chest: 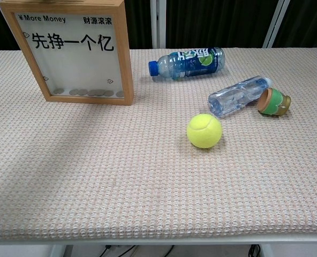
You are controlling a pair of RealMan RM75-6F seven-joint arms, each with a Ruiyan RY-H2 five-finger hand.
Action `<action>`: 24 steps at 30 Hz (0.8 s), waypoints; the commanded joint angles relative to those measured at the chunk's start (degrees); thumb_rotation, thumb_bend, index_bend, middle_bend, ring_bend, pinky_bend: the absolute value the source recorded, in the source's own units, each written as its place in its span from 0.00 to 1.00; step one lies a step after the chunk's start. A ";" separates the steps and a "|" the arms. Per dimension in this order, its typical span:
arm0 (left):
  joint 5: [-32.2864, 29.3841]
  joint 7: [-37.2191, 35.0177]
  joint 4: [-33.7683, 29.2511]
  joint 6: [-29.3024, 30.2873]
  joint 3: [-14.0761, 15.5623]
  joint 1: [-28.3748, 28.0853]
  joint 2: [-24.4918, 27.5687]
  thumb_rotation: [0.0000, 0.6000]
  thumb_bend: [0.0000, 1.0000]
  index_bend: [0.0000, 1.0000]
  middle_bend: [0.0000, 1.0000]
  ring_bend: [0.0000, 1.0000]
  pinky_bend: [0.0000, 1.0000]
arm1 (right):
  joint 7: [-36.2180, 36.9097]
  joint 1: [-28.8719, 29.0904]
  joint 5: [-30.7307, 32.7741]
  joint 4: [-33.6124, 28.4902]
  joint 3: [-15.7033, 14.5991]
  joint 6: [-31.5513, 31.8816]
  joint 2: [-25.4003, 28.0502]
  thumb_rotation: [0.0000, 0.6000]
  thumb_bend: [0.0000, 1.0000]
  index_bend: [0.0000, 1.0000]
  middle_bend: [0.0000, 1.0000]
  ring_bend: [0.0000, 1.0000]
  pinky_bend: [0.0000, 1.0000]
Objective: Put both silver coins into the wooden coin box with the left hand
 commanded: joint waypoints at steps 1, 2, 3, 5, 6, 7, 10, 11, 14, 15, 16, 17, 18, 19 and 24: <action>-0.59 0.42 0.62 -0.23 0.38 -0.42 -0.50 1.00 0.41 0.59 0.30 0.12 0.21 | 0.18 0.02 0.26 0.25 -0.01 -0.25 -0.04 1.00 0.33 0.00 0.00 0.00 0.00; -0.86 0.71 0.86 -0.38 0.59 -0.61 -0.63 1.00 0.41 0.59 0.30 0.12 0.21 | 0.30 0.04 0.39 0.36 0.02 -0.36 -0.05 1.00 0.33 0.00 0.00 0.00 0.00; -1.09 1.01 1.03 -0.51 0.78 -0.78 -0.71 1.00 0.41 0.59 0.30 0.12 0.21 | 0.37 0.06 0.43 0.41 0.04 -0.41 -0.06 1.00 0.33 0.00 0.00 0.00 0.00; -1.63 1.62 1.26 -0.76 1.15 -1.13 -0.86 1.00 0.41 0.59 0.30 0.12 0.20 | 0.47 0.09 0.39 0.51 0.05 -0.40 -0.07 1.00 0.33 0.00 0.00 0.00 0.00; -2.06 1.96 1.33 -0.98 1.36 -1.38 -0.91 1.00 0.41 0.59 0.30 0.12 0.20 | 0.53 0.10 0.36 0.55 0.07 -0.37 -0.08 1.00 0.33 0.00 0.00 0.00 0.00; -2.36 2.17 1.35 -1.07 1.50 -1.53 -0.97 1.00 0.41 0.59 0.30 0.12 0.20 | 0.58 0.11 0.35 0.57 0.07 -0.38 -0.09 1.00 0.33 0.00 0.00 0.00 0.00; -3.29 2.77 1.34 -1.50 1.95 -2.04 -1.07 1.00 0.41 0.59 0.30 0.12 0.20 | 0.68 0.17 0.40 0.68 0.07 -0.51 -0.15 1.00 0.33 0.00 0.00 0.00 0.00; -3.52 2.92 1.32 -1.59 2.07 -2.17 -1.08 1.00 0.41 0.59 0.30 0.12 0.20 | 0.71 0.18 0.41 0.71 0.06 -0.55 -0.16 1.00 0.33 0.00 0.00 0.00 0.00; -4.07 3.35 1.28 -1.55 2.39 -2.46 -1.19 1.00 0.41 0.59 0.30 0.12 0.19 | 0.82 0.20 0.46 0.83 0.06 -0.60 -0.20 1.00 0.33 0.00 0.00 0.00 0.00; -4.28 3.42 1.24 -1.53 2.45 -2.56 -1.21 1.00 0.41 0.59 0.30 0.12 0.19 | 0.86 0.19 0.49 0.86 0.07 -0.60 -0.19 1.00 0.33 0.00 0.00 0.00 0.00; -4.42 3.44 1.19 -1.48 2.48 -2.60 -1.21 1.00 0.41 0.59 0.30 0.12 0.19 | 0.90 0.18 0.52 0.90 0.08 -0.59 -0.18 1.00 0.33 0.00 0.00 0.00 0.00; -4.53 3.47 1.15 -1.48 2.54 -2.64 -1.20 1.00 0.41 0.59 0.30 0.12 0.18 | 0.93 0.17 0.53 0.92 0.08 -0.57 -0.17 1.00 0.33 0.00 0.00 0.00 0.00; -4.66 3.55 1.13 -1.52 2.64 -2.71 -1.17 1.00 0.41 0.59 0.30 0.12 0.18 | 0.97 0.16 0.54 0.96 0.09 -0.57 -0.16 1.00 0.33 0.00 0.00 0.00 0.00; -4.75 3.65 1.16 -1.57 2.74 -2.79 -1.17 1.00 0.41 0.59 0.30 0.12 0.18 | 0.99 0.17 0.56 0.99 0.09 -0.57 -0.16 1.00 0.33 0.00 0.00 0.00 0.00; -5.32 4.08 1.51 -1.62 3.19 -3.18 -1.48 1.00 0.41 0.58 0.30 0.12 0.19 | 1.06 0.22 0.52 1.07 0.02 -0.72 -0.20 1.00 0.33 0.00 0.00 0.00 0.00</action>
